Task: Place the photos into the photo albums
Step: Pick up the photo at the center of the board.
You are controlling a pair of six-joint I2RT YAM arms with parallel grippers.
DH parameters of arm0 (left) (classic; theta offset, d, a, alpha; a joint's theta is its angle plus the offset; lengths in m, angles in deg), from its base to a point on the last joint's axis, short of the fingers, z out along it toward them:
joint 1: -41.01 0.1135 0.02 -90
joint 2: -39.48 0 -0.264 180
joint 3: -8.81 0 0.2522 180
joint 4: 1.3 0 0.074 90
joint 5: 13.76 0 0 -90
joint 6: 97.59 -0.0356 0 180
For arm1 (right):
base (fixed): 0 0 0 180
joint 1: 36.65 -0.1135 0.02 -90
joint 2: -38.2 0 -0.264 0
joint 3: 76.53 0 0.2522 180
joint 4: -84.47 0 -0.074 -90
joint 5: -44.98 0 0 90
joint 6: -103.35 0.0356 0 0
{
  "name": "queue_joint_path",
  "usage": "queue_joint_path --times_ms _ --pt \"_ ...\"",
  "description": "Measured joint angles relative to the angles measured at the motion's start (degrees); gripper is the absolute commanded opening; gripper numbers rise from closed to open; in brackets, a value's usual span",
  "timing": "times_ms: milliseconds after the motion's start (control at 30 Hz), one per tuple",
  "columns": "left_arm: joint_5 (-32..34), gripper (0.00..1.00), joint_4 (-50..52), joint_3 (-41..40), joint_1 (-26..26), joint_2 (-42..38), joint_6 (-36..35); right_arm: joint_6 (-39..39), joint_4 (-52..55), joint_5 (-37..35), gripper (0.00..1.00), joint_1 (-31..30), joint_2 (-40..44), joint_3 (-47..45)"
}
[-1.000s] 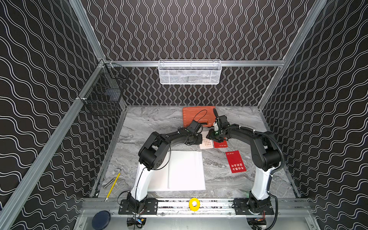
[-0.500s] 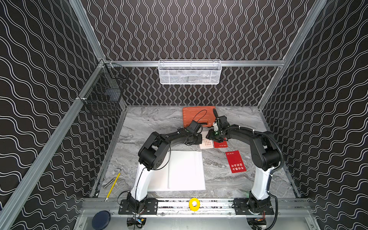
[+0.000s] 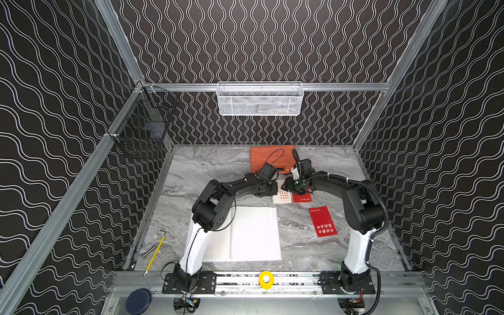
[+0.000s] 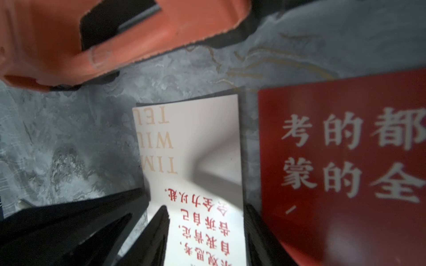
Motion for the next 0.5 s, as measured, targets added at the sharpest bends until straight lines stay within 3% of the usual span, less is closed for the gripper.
queue_joint_path --times_ms 500 --pt "-0.17 0.07 -0.92 -2.29 1.05 -1.4 0.04 0.66 -4.81 9.81 0.53 -0.09 5.68 -3.93"
